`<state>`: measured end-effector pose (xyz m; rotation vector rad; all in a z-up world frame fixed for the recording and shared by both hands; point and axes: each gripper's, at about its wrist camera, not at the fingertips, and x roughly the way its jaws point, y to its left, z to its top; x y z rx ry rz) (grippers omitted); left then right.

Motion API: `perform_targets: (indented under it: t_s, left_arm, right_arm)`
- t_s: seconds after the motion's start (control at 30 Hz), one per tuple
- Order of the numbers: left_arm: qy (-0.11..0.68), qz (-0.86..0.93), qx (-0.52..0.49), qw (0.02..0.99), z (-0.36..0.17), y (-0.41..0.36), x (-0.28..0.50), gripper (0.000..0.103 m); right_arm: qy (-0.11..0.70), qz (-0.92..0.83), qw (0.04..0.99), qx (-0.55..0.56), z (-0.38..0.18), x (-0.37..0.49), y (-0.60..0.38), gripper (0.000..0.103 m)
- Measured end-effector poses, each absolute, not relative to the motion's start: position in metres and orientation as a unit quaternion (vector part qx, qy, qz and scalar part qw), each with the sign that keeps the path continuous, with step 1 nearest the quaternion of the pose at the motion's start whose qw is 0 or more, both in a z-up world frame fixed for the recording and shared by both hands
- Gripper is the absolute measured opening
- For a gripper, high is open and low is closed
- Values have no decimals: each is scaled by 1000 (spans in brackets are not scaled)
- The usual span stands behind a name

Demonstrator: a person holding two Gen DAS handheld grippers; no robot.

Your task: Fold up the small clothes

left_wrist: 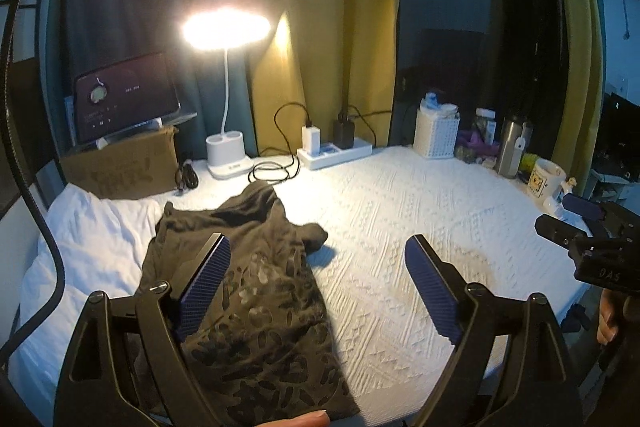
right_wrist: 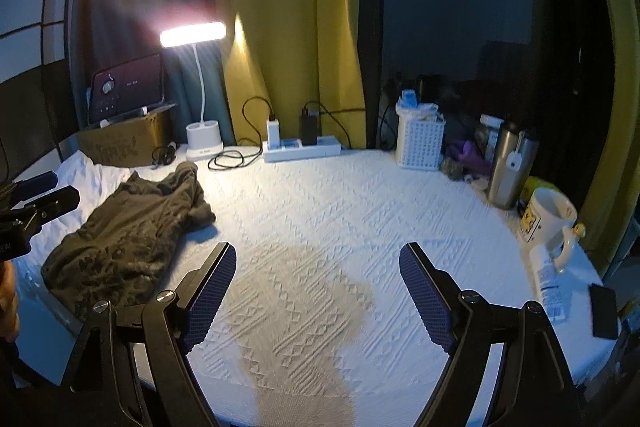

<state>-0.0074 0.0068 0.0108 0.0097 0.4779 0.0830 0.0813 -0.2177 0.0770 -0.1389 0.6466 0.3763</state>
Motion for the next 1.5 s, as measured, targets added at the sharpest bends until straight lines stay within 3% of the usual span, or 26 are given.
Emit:
perform_targets:
  t_s: [0.57, 1.5]
  left_arm:
    - [183, 57, 15, 981, 59, 12, -26, 89]
    - [126, 128, -6, 984, 116, 60, -70, 89]
  right_arm:
    - [250, 164, 951, -78, 153, 69, -226, 92]
    - [170, 196, 961, -95, 231, 35, -187, 96]
